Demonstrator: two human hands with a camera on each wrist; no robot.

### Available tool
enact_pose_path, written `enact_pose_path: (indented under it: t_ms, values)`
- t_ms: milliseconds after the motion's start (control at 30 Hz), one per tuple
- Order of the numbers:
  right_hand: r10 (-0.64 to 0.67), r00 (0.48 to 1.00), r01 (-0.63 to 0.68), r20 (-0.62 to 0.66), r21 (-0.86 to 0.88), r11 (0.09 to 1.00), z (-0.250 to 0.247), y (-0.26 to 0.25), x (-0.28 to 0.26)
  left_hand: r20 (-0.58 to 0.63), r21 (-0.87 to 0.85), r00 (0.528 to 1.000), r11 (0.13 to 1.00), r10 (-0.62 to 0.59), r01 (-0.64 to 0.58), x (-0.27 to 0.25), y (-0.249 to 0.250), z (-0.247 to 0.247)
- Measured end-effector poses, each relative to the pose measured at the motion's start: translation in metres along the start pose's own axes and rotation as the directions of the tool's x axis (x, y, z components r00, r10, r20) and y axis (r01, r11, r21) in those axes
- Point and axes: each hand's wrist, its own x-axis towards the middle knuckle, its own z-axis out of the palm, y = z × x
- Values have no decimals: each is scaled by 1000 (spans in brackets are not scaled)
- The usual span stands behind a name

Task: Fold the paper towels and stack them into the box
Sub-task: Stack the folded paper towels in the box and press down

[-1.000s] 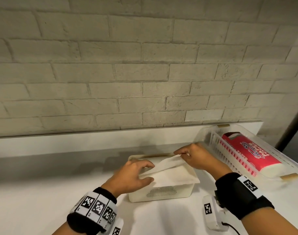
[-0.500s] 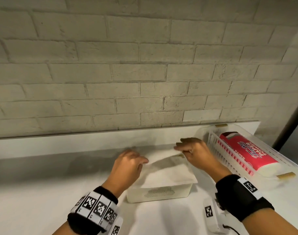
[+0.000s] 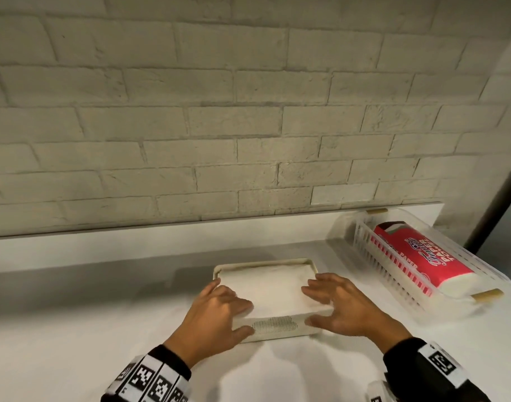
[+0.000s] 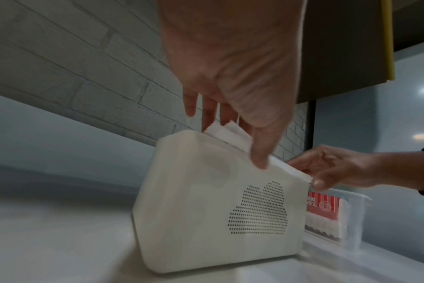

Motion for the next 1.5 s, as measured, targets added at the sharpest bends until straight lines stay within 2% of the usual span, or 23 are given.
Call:
enact_pose_path:
  t_ms: [133, 300, 400, 533, 600, 667, 767, 833, 933, 1033, 1133, 1200, 1333, 1400, 1433, 1500]
  values:
    - [28, 1000, -28, -10, -30, 999, -3, -6, 10, -25, -7, 1000, 1000, -17, 17, 9, -8, -3]
    - [-66, 997, 57, -43, -182, 982, -3, -23, 26, -104, 11, 994, 999, -33, 34, 25, -10, -15]
    - [-112, 986, 81, -124, -233, 969, -4, -29, 39, -119, 20, 992, 999, -42, 44, 32, -13, -23]
    - [-105, 974, 54, -203, -245, 968, -16, -26, 57, -148, 78, 988, 996, -41, 53, 45, -20, -38]
    - [-128, 942, 60, -309, -220, 974, -27, -29, 65, -213, 61, 973, 993, -89, 104, 54, -23, -47]
    - [-190, 874, 91, -448, -232, 968, -37, -29, 71, -289, 29, 952, 993, -103, 117, 60, -24, -52]
    - [-264, 828, 120, -495, -303, 945, -38, -27, 64, -331, -6, 942, 998, -58, 60, 55, -22, -46]
    - [-287, 837, 155, -466, -300, 941, -24, -22, 57, -272, -6, 962, 1000, -20, 18, 43, -20, -35]
    - [-294, 911, 183, -290, -354, 917, 3, -10, 47, -84, 20, 996, 999, 28, -27, 26, -21, -12]
    - [-257, 951, 175, -170, -389, 904, 14, -1, 44, 90, 118, 995, 991, 50, -61, 17, -24, 2]
    - [-225, 968, 165, -108, -400, 902, 9, -2, 46, 112, 153, 987, 980, 114, -131, 15, -28, -2]
    - [-160, 986, 164, 44, -404, 900, 1, -4, 45, 150, 184, 982, 973, 112, -139, 17, -30, -5]
    - [-45, 970, 123, 240, -318, 940, -13, -5, 44, 284, 314, 956, 949, -71, -23, 26, -23, -17]
    - [-34, 962, 103, 273, -245, 964, -19, -4, 42, 369, 335, 909, 940, -193, 64, 28, -21, -20]
    - [-32, 971, 77, 238, -182, 980, -22, -1, 41, 387, 352, 893, 932, -230, 87, 29, -21, -20]
    - [26, 997, -27, 79, 12, 1000, -29, 4, 41, 365, 375, 888, 917, -278, 133, 30, -20, -21]
